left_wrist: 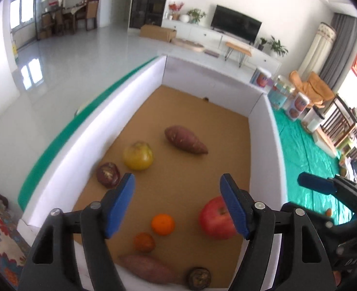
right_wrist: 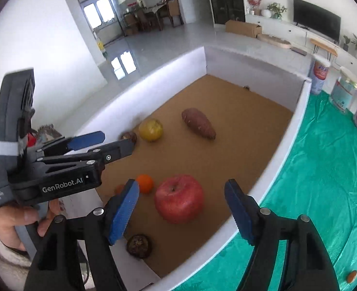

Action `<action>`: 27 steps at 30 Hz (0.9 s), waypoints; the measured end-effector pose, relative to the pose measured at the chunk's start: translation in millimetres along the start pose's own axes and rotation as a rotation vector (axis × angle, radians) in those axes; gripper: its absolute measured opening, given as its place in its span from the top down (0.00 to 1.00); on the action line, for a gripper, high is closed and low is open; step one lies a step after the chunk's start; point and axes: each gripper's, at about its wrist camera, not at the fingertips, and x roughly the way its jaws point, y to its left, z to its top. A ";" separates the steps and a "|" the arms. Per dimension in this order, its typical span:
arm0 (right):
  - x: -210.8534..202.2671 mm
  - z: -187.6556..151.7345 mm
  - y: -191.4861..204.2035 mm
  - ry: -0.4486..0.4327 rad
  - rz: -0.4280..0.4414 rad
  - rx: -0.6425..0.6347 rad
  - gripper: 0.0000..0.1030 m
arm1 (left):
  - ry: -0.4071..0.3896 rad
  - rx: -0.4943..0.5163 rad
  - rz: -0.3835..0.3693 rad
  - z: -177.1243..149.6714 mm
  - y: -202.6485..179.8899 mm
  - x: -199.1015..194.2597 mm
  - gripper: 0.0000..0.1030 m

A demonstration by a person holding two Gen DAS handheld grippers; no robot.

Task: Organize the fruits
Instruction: 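Withdraw both tools from the box back over the table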

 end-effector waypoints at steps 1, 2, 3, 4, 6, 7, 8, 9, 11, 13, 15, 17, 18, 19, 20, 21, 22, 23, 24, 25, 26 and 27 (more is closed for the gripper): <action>-18.4 -0.5 -8.2 -0.044 -0.014 0.015 0.25 | -0.037 0.015 -0.017 1.8 -9.4 -11.3 0.20; -36.0 -3.0 -17.7 -0.082 -0.038 0.033 0.20 | -0.071 0.033 -0.042 2.9 -21.6 -21.0 0.17; -53.2 -9.0 -27.4 -0.119 -0.070 0.052 0.17 | -0.099 0.056 -0.075 2.2 -35.5 -30.6 0.16; -68.3 -18.0 -38.6 -0.155 -0.111 0.069 0.11 | -0.118 0.084 -0.113 0.6 -51.3 -38.2 0.16; -91.6 -45.4 -64.7 -0.204 -0.224 0.117 0.06 | -0.124 0.155 -0.206 -8.8 -87.1 -48.1 0.15; -99.3 -58.7 -79.9 -0.213 -0.281 0.151 0.05 | -0.114 0.193 -0.258 -16.0 -106.2 -50.0 0.13; -105.4 -79.6 -94.8 -0.219 -0.334 0.186 0.05 | -0.097 0.232 -0.311 -24.7 -125.8 -49.5 0.12; -112.2 -101.9 -108.7 -0.217 -0.383 0.225 0.05 | -0.068 0.273 -0.361 -35.6 -146.3 -45.7 0.12; -120.3 -150.4 -139.1 -0.195 -0.471 0.322 0.05 | 0.028 0.343 -0.428 -59.6 -185.3 -29.4 0.12; -129.1 -198.5 -171.4 -0.159 -0.530 0.442 0.05 | 0.108 0.405 -0.474 -86.5 -220.0 -9.6 0.12; -138.6 -246.8 -201.6 -0.154 -0.579 0.582 0.05 | 0.151 0.465 -0.472 -110.5 -250.1 11.2 0.12; -158.3 -285.9 -233.7 -0.169 -0.629 0.724 0.05 | 0.160 0.516 -0.442 -129.4 -273.3 29.3 0.12; -171.4 -304.0 -248.8 -0.202 -0.603 0.847 0.05 | 0.155 0.534 -0.425 -135.9 -281.6 39.2 0.12; -185.5 -318.3 -260.4 -0.260 -0.552 0.943 0.05 | 0.145 0.551 -0.406 -141.7 -288.3 47.6 0.12; -197.0 -324.9 -269.8 -0.305 -0.541 0.987 0.05 | 0.140 0.565 -0.383 -144.7 -294.1 57.6 0.12; -206.2 -326.7 -276.9 -0.317 -0.578 0.988 0.05 | 0.131 0.577 -0.367 -148.8 -297.6 63.4 0.12; -213.2 -326.0 -280.2 -0.307 -0.627 0.971 0.05 | 0.122 0.587 -0.353 -151.1 -300.7 71.3 0.12; -218.2 -325.5 -286.8 -0.290 -0.655 0.956 0.05 | 0.122 0.592 -0.332 -153.6 -302.9 78.6 0.12; -219.9 -324.4 -293.3 -0.270 -0.665 0.945 0.05 | 0.126 0.590 -0.318 -155.5 -304.3 86.8 0.12; -220.9 -324.8 -301.5 -0.242 -0.675 0.934 0.05 | 0.131 0.589 -0.311 -156.6 -305.6 93.6 0.12; -220.6 -325.8 -308.6 -0.208 -0.702 0.918 0.05 | 0.138 0.587 -0.301 -158.2 -306.3 99.0 0.12; -218.8 -328.3 -312.4 -0.170 -0.744 0.890 0.05 | 0.143 0.587 -0.294 -159.9 -307.6 103.9 0.12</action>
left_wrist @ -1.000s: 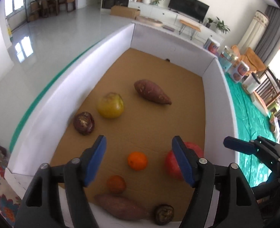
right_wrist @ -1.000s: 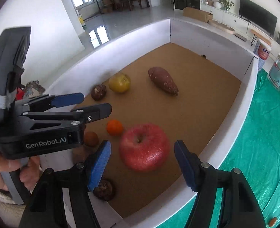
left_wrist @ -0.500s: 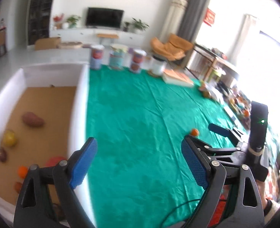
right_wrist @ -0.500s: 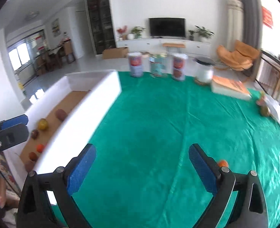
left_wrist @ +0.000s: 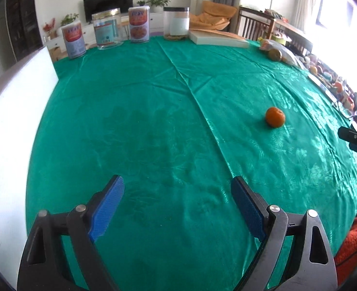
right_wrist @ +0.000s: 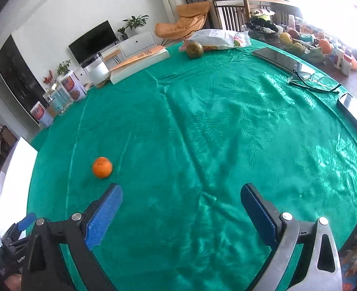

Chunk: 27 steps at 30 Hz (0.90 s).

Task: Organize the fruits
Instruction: 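Withdraw both tools from the box back over the table, then grasp the last tangerine with the left tool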

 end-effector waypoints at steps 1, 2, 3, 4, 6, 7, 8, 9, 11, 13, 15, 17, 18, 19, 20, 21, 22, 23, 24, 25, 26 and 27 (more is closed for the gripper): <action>4.7 -2.4 -3.3 0.001 -0.051 -0.044 0.05 | 0.007 0.003 0.006 -0.6 -0.8 4.6 0.12; 11.2 -2.8 -5.3 0.019 -0.094 -0.070 0.05 | 0.015 0.009 0.014 -1.2 -2.1 9.5 0.12; 19.6 -2.8 -10.1 0.048 -0.092 -0.052 0.05 | 0.024 0.018 0.023 -2.2 -3.4 13.1 0.12; 22.2 -3.1 -15.0 0.053 -0.065 -0.027 0.05 | 0.031 0.028 0.028 -3.0 -5.3 16.0 0.11; 21.3 -6.0 -21.1 0.048 -0.056 -0.008 0.05 | 0.011 0.042 0.038 -4.7 -8.8 14.4 0.12; 21.5 -6.7 -21.4 0.051 -0.055 -0.008 0.05 | 0.009 0.043 0.038 -5.1 -9.8 14.8 0.12; 22.8 -7.0 -20.6 0.055 -0.051 -0.012 0.05 | 0.005 0.040 0.036 -5.6 -9.9 15.2 0.11; 24.2 -6.8 -19.7 0.060 -0.048 -0.017 0.05 | 0.002 0.034 0.035 -6.2 -9.2 15.7 0.11; 26.1 -7.1 -18.7 0.067 -0.053 -0.021 0.05 | 0.006 0.025 0.034 -5.8 -8.4 17.5 0.09; 28.3 -7.3 -19.5 0.076 -0.051 -0.015 0.05 | 0.007 0.025 0.037 -5.8 -9.1 18.2 0.08; 30.4 -7.2 -21.6 0.083 -0.047 -0.007 0.05 | 0.009 0.025 0.038 -5.1 -9.6 19.6 0.07; 31.5 -6.9 -21.2 0.081 -0.050 -0.012 0.02 | 0.010 0.026 0.039 -4.8 -10.3 20.0 0.06; 32.7 -6.8 -20.2 0.084 -0.052 -0.020 0.02 | 0.011 0.026 0.039 -4.7 -10.3 20.0 0.06; 33.7 -6.6 -18.6 0.087 -0.057 -0.030 0.00 | 0.011 0.025 0.040 -4.7 -10.3 20.0 0.06; 34.7 -6.7 -16.8 0.089 -0.067 -0.040 0.00 | 0.011 0.025 0.042 -4.5 -10.6 20.4 0.05; 35.8 -6.7 -15.8 0.090 -0.074 -0.047 0.00 | 0.012 0.025 0.045 -4.3 -10.9 20.7 0.05; 36.5 -6.7 -15.4 0.089 -0.078 -0.051 0.00 | 0.013 0.024 0.046 -4.1 -11.3 21.1 0.04; 36.5 -6.7 -15.7 0.087 -0.079 -0.051 0.00 | 0.013 0.023 0.046 -3.7 -11.5 21.2 0.04; 36.4 -6.8 -16.2 0.085 -0.077 -0.050 0.00 | 0.015 0.022 0.045 -3.4 -11.6 21.2 0.04; 36.1 -6.9 -16.8 0.084 -0.074 -0.047 0.00 | 0.022 0.021 0.040 -2.4 -12.2 20.8 0.06; 35.7 -7.1 -17.4 0.083 -0.071 -0.045 0.00 | 0.031 0.017 0.024 -0.9 -14.0 19.8 0.06; 35.2 -7.5 -17.8 0.081 -0.069 -0.042 0.00 | 0.028 0.013 -0.009 0.7 -17.0 17.2 0.06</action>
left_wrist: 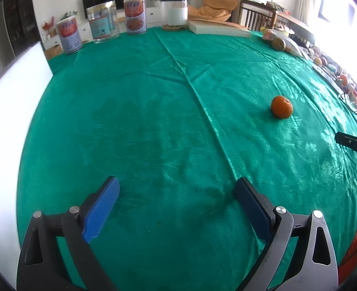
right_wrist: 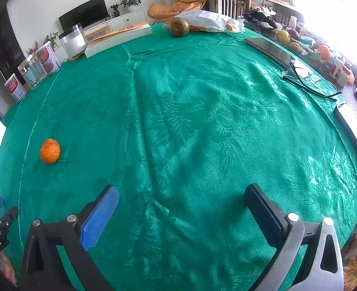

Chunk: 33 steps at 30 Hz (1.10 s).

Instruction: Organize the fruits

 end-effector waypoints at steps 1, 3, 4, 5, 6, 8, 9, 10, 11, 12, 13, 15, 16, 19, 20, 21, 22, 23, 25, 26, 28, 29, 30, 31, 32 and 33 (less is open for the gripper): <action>-0.3 0.7 -0.5 -0.001 0.002 0.002 0.00 | -0.014 0.005 -0.037 2.0 -5.5 -3.9 0.06; -0.6 0.6 -0.2 -0.002 0.001 0.001 0.00 | -0.045 0.048 -0.093 8.8 -23.6 -9.8 0.06; -0.2 1.4 0.5 0.001 -0.003 -0.002 0.00 | -0.048 0.082 -0.112 14.0 -35.5 -9.6 0.06; 0.3 1.5 1.4 0.002 -0.009 -0.009 0.00 | -0.046 0.117 -0.123 19.9 -48.5 -7.3 0.06; 0.8 1.9 2.2 0.003 -0.014 -0.015 0.00 | -0.049 0.145 -0.127 26.4 -61.6 -4.4 0.06; 1.0 2.1 2.6 0.005 -0.017 -0.019 0.00 | -0.071 0.189 -0.147 40.2 -85.3 3.4 0.06; 0.8 2.1 2.4 0.004 -0.015 -0.017 0.00 | -0.082 0.210 -0.147 46.4 -95.1 8.3 0.06; 0.6 2.3 2.1 0.002 -0.011 -0.014 0.00 | -0.086 0.230 -0.134 51.4 -104.0 15.3 0.06; 0.5 2.4 1.4 0.001 -0.006 -0.011 0.00 | -0.083 0.242 -0.121 55.7 -110.6 22.4 0.08; 0.3 2.4 1.0 0.000 -0.001 -0.008 0.00 | -0.078 0.242 -0.114 58.6 -114.5 29.1 0.11; 0.2 2.5 0.1 -0.002 0.003 -0.006 0.00 | -0.068 0.237 -0.113 60.2 -116.5 35.2 0.23; 0.3 3.0 -1.0 -0.003 0.007 -0.004 0.00 | -0.029 0.232 -0.117 61.9 -118.0 47.3 0.46; 0.5 3.1 -0.8 -0.003 0.006 -0.005 0.00 | -0.044 0.226 -0.132 62.1 -117.0 47.9 0.53; 1.6 3.6 0.8 0.000 -0.005 -0.014 0.00 | -0.078 0.217 -0.146 62.2 -111.6 40.6 0.71; 1.9 3.5 1.3 0.001 -0.008 -0.017 0.00 | -0.096 0.200 -0.150 61.6 -106.0 34.3 0.71; 2.1 3.6 1.6 0.001 -0.009 -0.019 0.00 | -0.110 0.181 -0.150 60.7 -97.7 26.8 0.71; 2.2 3.9 1.6 0.002 -0.009 -0.020 0.00 | -0.120 0.160 -0.142 59.1 -87.3 18.9 0.71; 2.1 3.9 1.3 0.001 -0.008 -0.019 0.00 | -0.123 0.140 -0.128 56.8 -74.7 12.1 0.71; 2.0 3.9 0.8 -0.001 -0.005 -0.016 0.00 | -0.119 0.100 -0.083 51.3 -46.1 2.6 0.71; 1.9 3.8 0.8 -0.001 -0.006 -0.017 0.00 | -0.116 0.080 -0.055 48.2 -31.1 -0.4 0.71; 2.3 3.8 1.7 -0.002 -0.012 -0.019 0.00 | -0.114 0.041 0.009 42.7 -2.3 -1.5 0.71; 2.5 3.8 2.6 -0.002 -0.017 -0.022 0.00 | -0.108 0.020 0.031 40.5 10.4 0.4 0.71; 2.8 3.8 3.3 -0.001 -0.021 -0.025 0.00 | -0.097 -0.004 0.044 38.5 22.1 3.7 0.71; 3.1 3.7 3.9 0.001 -0.025 -0.028 0.00 | -0.086 -0.027 0.048 36.9 31.9 7.1 0.71; 3.2 3.7 4.2 0.002 -0.028 -0.029 0.00 | -0.078 -0.046 0.051 35.4 39.5 9.7 0.70; 3.1 3.8 4.0 0.002 -0.027 -0.029 0.00 | -0.075 -0.059 0.062 33.8 44.7 12.1 0.69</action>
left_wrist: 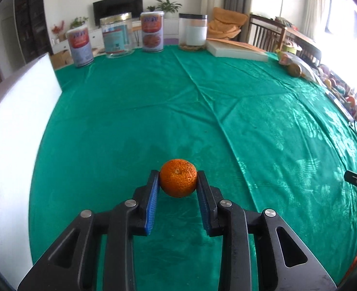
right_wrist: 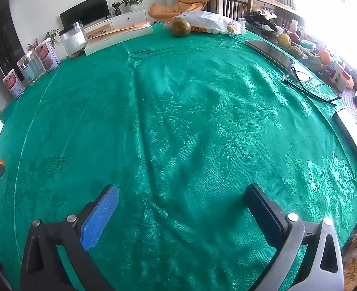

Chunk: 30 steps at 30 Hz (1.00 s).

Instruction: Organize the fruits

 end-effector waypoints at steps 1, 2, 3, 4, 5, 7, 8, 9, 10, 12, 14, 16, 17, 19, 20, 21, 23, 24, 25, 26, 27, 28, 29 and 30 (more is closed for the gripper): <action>0.1 0.0 -0.5 0.001 0.003 0.001 0.00 | -0.001 -0.009 0.017 -1.5 3.4 2.2 0.63; -0.2 0.2 -0.9 0.003 0.005 0.001 0.00 | 0.001 -0.014 0.023 -3.2 5.7 4.4 0.49; -0.5 1.0 -1.1 0.009 0.009 -0.001 0.00 | 0.007 -0.019 0.025 -5.2 8.0 6.4 0.41; -0.3 3.9 -2.0 0.017 0.025 -0.005 0.00 | 0.022 -0.028 0.028 -5.5 9.7 9.0 0.29; 0.7 10.1 -4.5 0.019 0.067 -0.001 0.00 | 0.020 -0.037 0.025 -5.4 11.7 8.8 0.28; 5.2 34.6 -15.4 0.009 0.146 0.041 0.00 | 0.024 -0.053 0.014 -4.4 13.5 10.1 0.22; 9.4 52.2 -21.2 0.001 0.159 0.071 0.00 | 0.026 -0.055 0.013 -3.8 13.8 10.6 0.19; 14.6 73.1 -26.6 -0.014 0.167 0.095 0.00 | 0.031 -0.051 0.012 -3.5 12.9 11.8 0.18; 20.5 96.0 -29.7 -0.038 0.172 0.111 0.01 | 0.036 -0.039 0.019 -3.7 10.4 12.5 0.16; 35.0 143.7 -35.5 -0.092 0.138 0.106 0.04 | 0.047 -0.011 0.040 -3.4 4.5 14.4 0.13; 54.3 189.0 -35.0 -0.122 0.118 0.097 0.08 | 0.048 -0.010 0.035 -3.6 4.1 14.2 0.12; 77.5 228.6 -35.7 -0.121 0.133 0.128 0.14 | 0.048 -0.012 0.034 -4.5 4.6 13.6 0.12; 89.7 245.7 -36.4 -0.113 0.150 0.151 0.16 | 0.048 -0.010 0.037 -4.5 4.3 13.7 0.11; 114.2 273.3 -36.5 -0.094 0.165 0.206 0.17 | 0.049 -0.011 0.039 -4.1 4.5 14.2 0.11; 125.4 283.6 -38.4 -0.084 0.170 0.241 0.18 | 0.049 -0.011 0.041 -4.0 4.3 14.2 0.11; 135.9 292.7 -40.4 -0.079 0.190 0.280 0.19 | 0.049 -0.011 0.041 -4.1 4.2 14.1 0.11; 154.6 305.6 -42.4 -0.064 0.219 0.335 0.25 | 0.049 -0.014 0.041 -3.8 4.4 13.8 0.11; 164.6 309.7 -41.0 -0.038 0.213 0.340 0.29 | 0.049 -0.014 0.042 -3.4 4.4 14.3 0.11; 174.6 311.8 -38.8 0.001 0.226 0.335 0.45 | 0.049 -0.015 0.042 -3.5 4.4 14.3 0.11; 173.7 312.4 -36.7 -0.014 0.229 0.332 0.53 | 0.049 -0.016 0.043 -3.6 4.5 14.2 0.11; 170.0 311.1 -34.1 -0.022 0.206 0.319 0.53 | 0.049 -0.017 0.042 -3.7 4.7 14.4 0.11; 164.6 307.3 -31.3 -0.034 0.208 0.299 0.53 | 0.049 -0.017 0.042 -3.6 4.7 14.4 0.11; 157.3 301.1 -27.2 -0.044 0.228 0.277 0.53 | 0.049 -0.017 0.043 -3.6 4.4 14.5 0.11; 148.3 292.8 -21.2 -0.044 0.250 0.251 0.53 | 0.049 -0.016 0.042 -3.6 4.4 14.5 0.11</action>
